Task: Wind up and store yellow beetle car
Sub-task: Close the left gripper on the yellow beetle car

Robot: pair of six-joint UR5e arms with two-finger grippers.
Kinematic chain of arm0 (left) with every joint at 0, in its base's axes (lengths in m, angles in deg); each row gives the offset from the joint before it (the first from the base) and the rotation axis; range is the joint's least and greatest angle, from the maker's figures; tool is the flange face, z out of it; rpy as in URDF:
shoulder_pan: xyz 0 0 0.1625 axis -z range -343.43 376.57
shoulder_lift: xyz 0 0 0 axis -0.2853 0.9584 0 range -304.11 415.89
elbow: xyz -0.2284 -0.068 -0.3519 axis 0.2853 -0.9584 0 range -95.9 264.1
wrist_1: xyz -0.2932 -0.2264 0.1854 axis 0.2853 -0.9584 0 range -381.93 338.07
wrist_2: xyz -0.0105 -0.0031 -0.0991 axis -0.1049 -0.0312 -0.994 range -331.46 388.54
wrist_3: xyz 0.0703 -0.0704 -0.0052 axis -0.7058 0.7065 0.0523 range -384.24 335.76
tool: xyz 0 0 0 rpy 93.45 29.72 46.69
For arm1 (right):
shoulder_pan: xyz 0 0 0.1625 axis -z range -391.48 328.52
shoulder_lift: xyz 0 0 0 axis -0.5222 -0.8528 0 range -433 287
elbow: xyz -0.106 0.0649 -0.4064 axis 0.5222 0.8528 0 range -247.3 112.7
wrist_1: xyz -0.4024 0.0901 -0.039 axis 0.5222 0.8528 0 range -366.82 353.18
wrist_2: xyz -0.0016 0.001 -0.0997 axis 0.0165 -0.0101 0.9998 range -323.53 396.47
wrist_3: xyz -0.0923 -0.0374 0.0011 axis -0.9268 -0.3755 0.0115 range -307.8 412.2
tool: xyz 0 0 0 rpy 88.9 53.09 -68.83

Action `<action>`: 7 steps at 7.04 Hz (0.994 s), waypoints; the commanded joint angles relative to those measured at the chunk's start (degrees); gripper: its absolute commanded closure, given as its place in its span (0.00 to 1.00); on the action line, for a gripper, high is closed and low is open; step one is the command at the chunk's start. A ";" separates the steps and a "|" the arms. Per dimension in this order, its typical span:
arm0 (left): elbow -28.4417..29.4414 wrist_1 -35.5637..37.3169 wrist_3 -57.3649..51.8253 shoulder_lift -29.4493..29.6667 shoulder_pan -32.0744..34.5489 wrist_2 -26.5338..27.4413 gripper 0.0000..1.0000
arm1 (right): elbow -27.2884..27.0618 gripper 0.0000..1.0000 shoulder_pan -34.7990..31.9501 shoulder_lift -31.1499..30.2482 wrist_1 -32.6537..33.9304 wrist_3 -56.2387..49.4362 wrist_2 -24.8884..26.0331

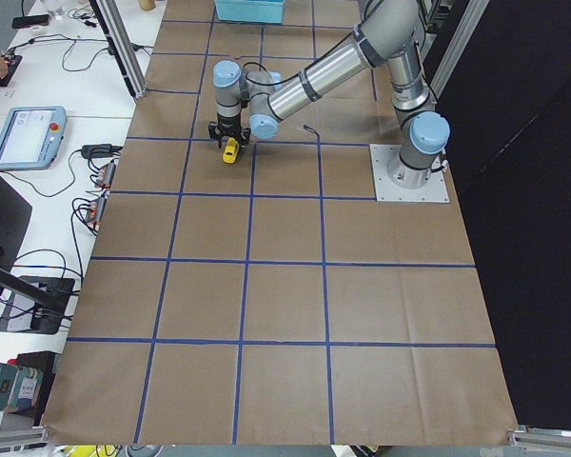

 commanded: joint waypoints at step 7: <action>0.09 -0.02 7.73 -1.16 -0.26 -3.15 0.96 | -0.02 0.00 -0.17 0.00 -0.03 0.00 0.09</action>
